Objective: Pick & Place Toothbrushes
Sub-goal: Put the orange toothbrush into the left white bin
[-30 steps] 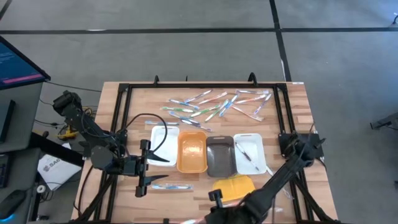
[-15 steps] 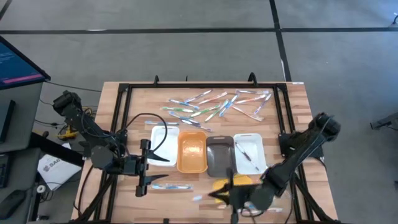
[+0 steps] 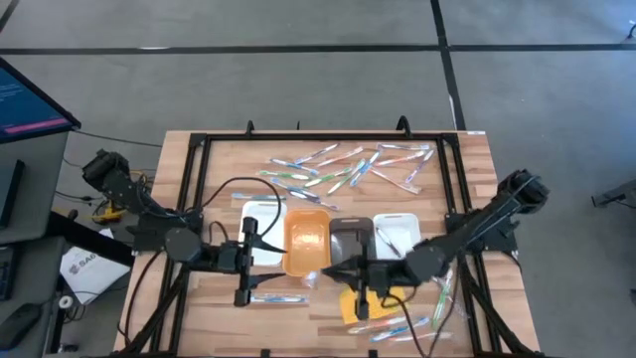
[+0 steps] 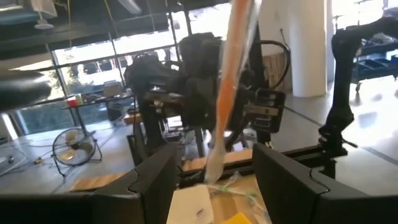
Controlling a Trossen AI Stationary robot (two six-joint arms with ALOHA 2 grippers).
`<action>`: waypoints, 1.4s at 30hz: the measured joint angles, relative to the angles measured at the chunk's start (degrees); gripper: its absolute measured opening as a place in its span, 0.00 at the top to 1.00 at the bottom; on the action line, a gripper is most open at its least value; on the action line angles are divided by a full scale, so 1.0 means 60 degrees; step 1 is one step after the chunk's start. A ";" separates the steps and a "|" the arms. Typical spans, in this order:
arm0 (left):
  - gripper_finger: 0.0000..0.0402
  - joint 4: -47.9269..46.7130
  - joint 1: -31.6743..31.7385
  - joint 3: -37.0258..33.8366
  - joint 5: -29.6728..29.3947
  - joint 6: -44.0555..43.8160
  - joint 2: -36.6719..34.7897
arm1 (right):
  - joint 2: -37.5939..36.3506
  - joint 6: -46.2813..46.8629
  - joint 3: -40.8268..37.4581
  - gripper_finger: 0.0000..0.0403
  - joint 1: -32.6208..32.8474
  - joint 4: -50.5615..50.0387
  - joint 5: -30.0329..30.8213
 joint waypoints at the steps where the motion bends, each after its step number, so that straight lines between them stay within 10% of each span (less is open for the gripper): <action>1: 0.49 0.0035 0.0058 0.0000 0.0021 0.0007 0.0005 | 0.0000 0.0061 0.0000 1.00 -0.0151 0.0125 -0.0259; 17: 0.49 0.0057 0.0391 0.0000 0.0051 0.0489 0.0009 | 0.0444 0.2837 -0.0005 1.00 -0.1331 0.0433 -0.1409; 42: 0.49 0.0051 0.1049 -0.0007 0.0059 -0.0636 0.0080 | 0.1344 0.3062 0.0004 1.00 -0.1772 0.1605 -0.1900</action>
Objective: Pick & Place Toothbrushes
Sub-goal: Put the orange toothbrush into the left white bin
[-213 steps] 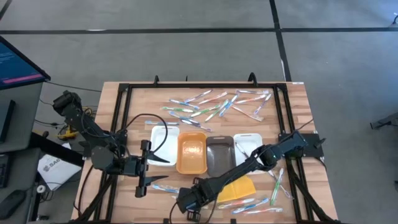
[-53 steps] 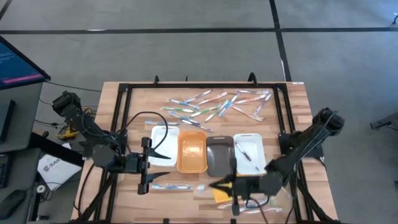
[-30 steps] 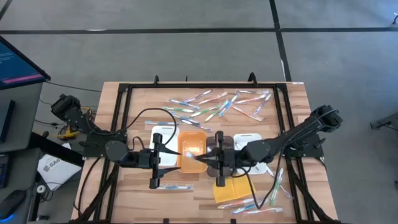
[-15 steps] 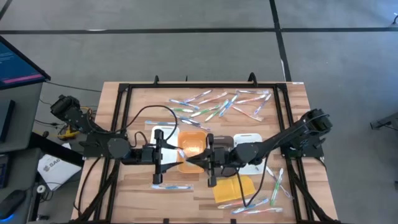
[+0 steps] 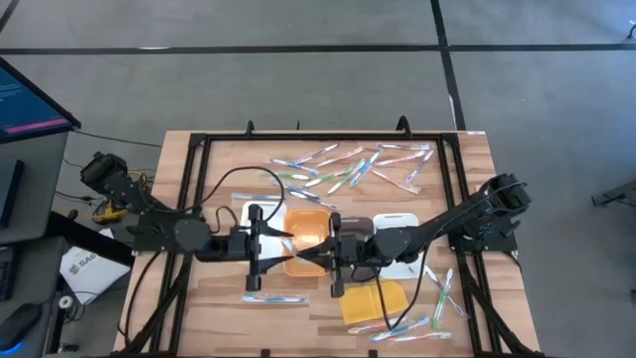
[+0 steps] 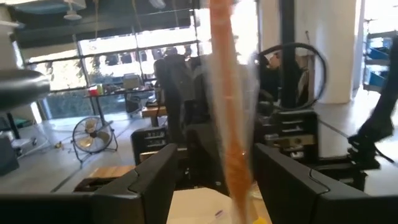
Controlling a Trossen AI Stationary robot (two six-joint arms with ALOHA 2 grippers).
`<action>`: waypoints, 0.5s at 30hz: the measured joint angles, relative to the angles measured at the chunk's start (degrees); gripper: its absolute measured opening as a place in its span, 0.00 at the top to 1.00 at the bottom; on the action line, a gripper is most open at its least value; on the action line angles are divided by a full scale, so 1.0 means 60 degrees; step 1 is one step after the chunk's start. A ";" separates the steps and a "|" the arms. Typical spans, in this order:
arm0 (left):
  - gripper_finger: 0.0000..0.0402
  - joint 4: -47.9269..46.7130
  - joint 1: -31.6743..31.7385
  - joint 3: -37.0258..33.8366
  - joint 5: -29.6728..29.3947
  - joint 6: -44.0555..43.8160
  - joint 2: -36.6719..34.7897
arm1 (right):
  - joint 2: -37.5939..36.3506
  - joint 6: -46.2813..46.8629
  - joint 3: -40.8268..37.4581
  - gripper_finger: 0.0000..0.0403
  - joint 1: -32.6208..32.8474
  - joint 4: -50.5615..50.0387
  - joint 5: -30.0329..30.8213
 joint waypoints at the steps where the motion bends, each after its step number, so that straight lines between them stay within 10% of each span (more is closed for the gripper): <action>1: 0.49 0.0021 0.0110 0.0000 0.0043 -0.0106 0.0075 | 0.0000 0.0006 0.0000 1.00 -0.0024 -0.0040 0.0011; 15: 0.49 0.0185 0.0352 -0.0007 0.0243 -0.0151 0.0365 | 0.0000 0.0029 -0.0002 1.00 -0.0039 -0.0355 0.0033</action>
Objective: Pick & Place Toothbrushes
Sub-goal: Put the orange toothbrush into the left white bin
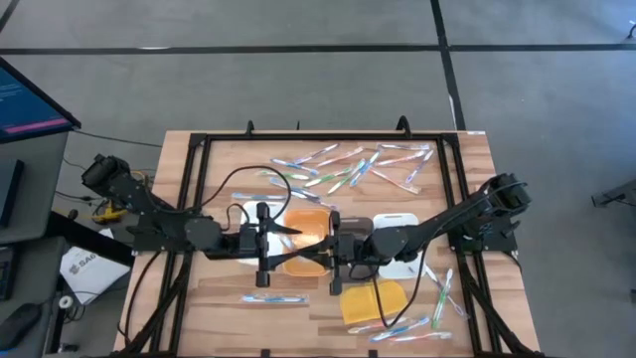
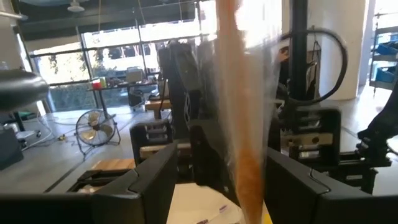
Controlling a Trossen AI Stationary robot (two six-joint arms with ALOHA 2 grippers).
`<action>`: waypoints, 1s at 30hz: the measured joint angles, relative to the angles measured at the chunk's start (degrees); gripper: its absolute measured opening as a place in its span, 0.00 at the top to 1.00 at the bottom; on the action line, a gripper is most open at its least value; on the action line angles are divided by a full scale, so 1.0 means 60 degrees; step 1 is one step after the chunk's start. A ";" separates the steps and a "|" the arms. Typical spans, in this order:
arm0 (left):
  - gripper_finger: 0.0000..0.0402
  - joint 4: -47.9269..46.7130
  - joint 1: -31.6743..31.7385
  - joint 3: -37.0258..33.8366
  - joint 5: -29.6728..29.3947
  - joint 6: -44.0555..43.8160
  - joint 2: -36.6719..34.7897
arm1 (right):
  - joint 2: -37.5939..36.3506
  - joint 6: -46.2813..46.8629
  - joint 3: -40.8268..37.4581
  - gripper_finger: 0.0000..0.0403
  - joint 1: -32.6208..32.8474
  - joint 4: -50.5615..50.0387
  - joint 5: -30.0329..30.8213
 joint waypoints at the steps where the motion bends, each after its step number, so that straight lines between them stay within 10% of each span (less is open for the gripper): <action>1: 0.49 0.0063 -0.0012 0.0000 -0.0012 0.0009 -0.0013 | 0.0000 0.0004 -0.0002 1.00 0.0000 -0.0037 0.0000; 14: 0.52 0.0012 -0.0249 0.0000 -0.0324 0.0118 -0.0094 | 0.0000 0.0004 -0.0002 1.00 0.0000 -0.0108 0.0000; 30: 0.91 -0.0025 -0.0336 0.0004 -0.0289 0.0138 -0.0177 | 0.0000 0.0051 -0.0002 0.99 -0.0018 -0.0211 0.0044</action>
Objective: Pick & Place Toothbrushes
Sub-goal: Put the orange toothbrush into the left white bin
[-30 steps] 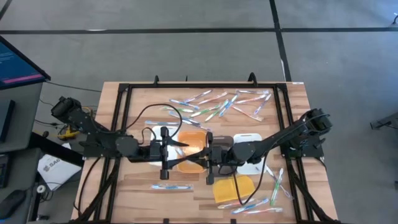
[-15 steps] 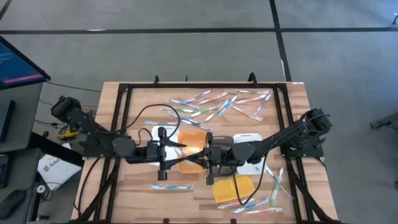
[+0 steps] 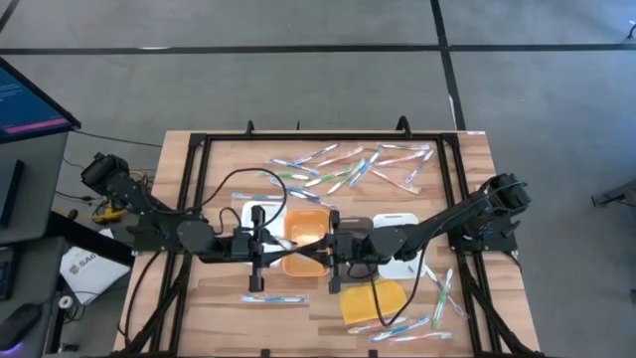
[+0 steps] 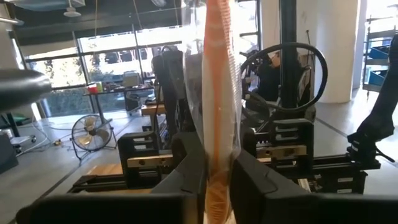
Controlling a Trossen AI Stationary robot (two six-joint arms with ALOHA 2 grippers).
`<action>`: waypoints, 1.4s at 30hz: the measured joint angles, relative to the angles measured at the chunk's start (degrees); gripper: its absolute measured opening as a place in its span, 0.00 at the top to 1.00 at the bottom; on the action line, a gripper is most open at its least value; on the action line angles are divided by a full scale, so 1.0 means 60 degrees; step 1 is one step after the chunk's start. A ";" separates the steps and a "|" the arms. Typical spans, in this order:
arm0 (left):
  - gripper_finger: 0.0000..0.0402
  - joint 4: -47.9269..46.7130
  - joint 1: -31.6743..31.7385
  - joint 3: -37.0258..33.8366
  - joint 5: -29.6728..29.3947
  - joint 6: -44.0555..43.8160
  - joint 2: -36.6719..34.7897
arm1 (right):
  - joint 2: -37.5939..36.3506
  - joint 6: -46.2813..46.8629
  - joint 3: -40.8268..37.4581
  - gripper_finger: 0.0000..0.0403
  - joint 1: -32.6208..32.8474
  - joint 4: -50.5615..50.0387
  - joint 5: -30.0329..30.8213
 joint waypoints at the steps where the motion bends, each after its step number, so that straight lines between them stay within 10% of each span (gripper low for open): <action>1: 0.92 -0.0006 0.0000 0.0000 -0.0003 0.0002 0.0000 | 0.0000 0.0000 0.0002 0.97 0.0000 0.0002 0.0000; 19: 0.92 -0.0326 -0.0216 0.0000 -0.1699 -0.0315 -0.0027 | -0.0062 -0.0047 0.0000 0.38 0.0055 -0.0352 -0.0044; 42: 0.92 -0.3902 -0.0055 0.0000 -0.3565 -0.2639 -0.1336 | -0.3018 0.0505 0.0004 0.40 0.0559 -0.6977 0.0000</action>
